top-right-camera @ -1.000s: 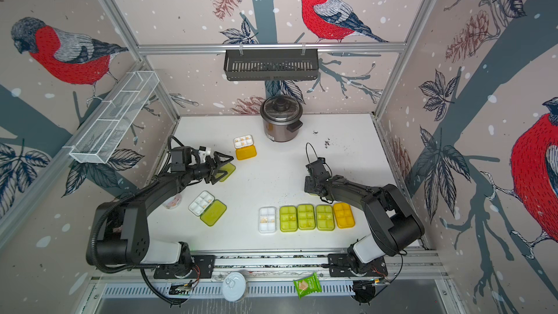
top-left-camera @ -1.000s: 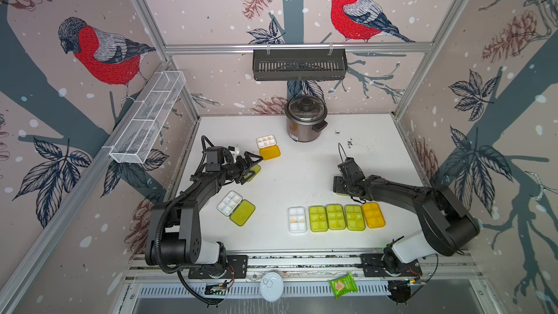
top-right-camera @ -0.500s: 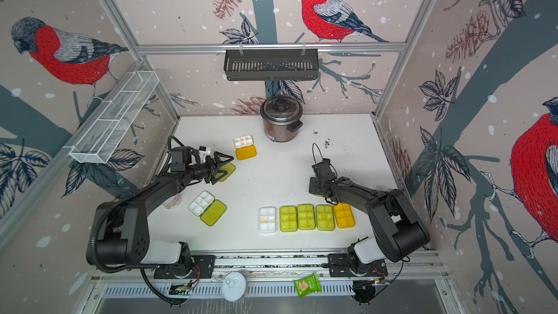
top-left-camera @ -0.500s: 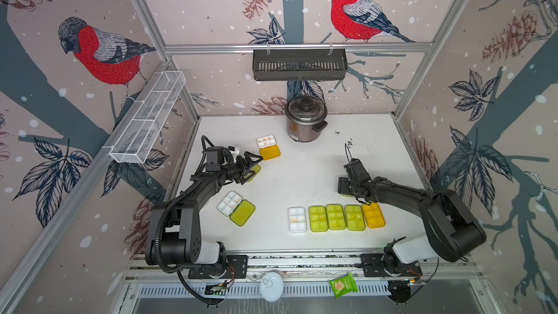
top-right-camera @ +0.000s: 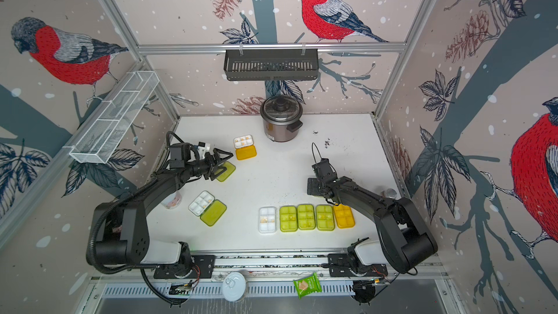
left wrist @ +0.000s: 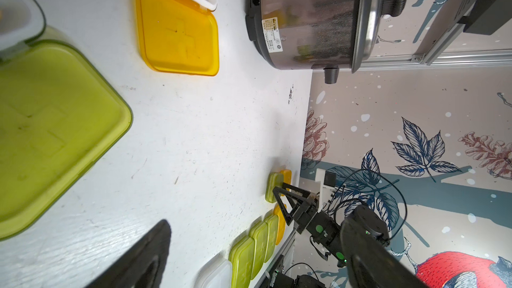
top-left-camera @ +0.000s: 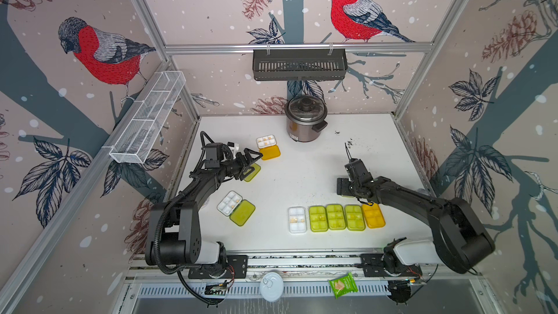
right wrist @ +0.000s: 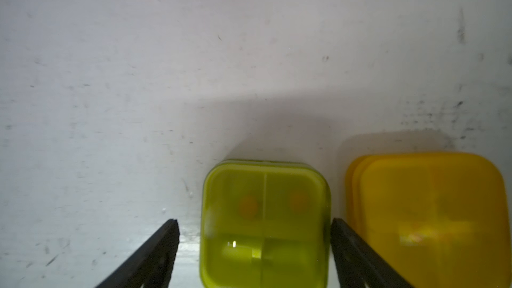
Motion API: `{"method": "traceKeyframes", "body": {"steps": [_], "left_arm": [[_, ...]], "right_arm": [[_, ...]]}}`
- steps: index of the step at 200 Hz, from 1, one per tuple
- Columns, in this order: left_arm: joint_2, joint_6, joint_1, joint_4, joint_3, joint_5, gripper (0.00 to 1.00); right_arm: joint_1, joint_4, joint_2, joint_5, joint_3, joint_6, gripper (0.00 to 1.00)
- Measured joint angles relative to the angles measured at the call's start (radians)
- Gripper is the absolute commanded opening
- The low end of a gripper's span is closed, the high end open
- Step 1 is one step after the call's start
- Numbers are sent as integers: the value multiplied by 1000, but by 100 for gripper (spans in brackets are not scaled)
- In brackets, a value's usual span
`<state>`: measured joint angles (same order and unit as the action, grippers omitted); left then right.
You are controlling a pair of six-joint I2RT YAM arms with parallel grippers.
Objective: Close pillboxes
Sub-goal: Move the pillbox to the center of the board.
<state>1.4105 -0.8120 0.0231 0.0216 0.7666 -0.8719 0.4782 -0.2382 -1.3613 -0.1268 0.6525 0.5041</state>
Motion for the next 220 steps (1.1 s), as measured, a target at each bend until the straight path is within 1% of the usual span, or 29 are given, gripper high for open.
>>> {"method": "traceKeyframes", "body": {"steps": [21, 63, 82, 98, 113, 129, 159, 184, 220], "left_arm": [[-31, -6, 0, -14, 29, 37, 94], [-77, -89, 0, -10, 132, 150, 95], [-52, -122, -1, 3, 185, 193, 95], [11, -130, -1, 2, 256, 216, 95], [77, -87, 0, -27, 334, 237, 94], [126, -26, 5, -55, 373, 249, 93], [165, 29, 39, -117, 364, 266, 93], [175, 47, 62, -122, 348, 270, 93], [201, 57, 71, -134, 348, 266, 93]], "right_arm": [[29, -9, 49, 14, 35, 1, 87], [99, -25, 116, 13, 88, -11, 88], [132, -23, 145, 10, 96, -19, 89], [164, -24, 152, 6, 96, -35, 91], [195, -27, 152, -3, 100, -43, 91], [220, -31, 152, -18, 103, -62, 91], [238, -29, 160, -40, 103, -85, 93], [240, -8, 161, -43, 106, -88, 93], [240, 58, 107, -42, 145, -91, 92]]}}
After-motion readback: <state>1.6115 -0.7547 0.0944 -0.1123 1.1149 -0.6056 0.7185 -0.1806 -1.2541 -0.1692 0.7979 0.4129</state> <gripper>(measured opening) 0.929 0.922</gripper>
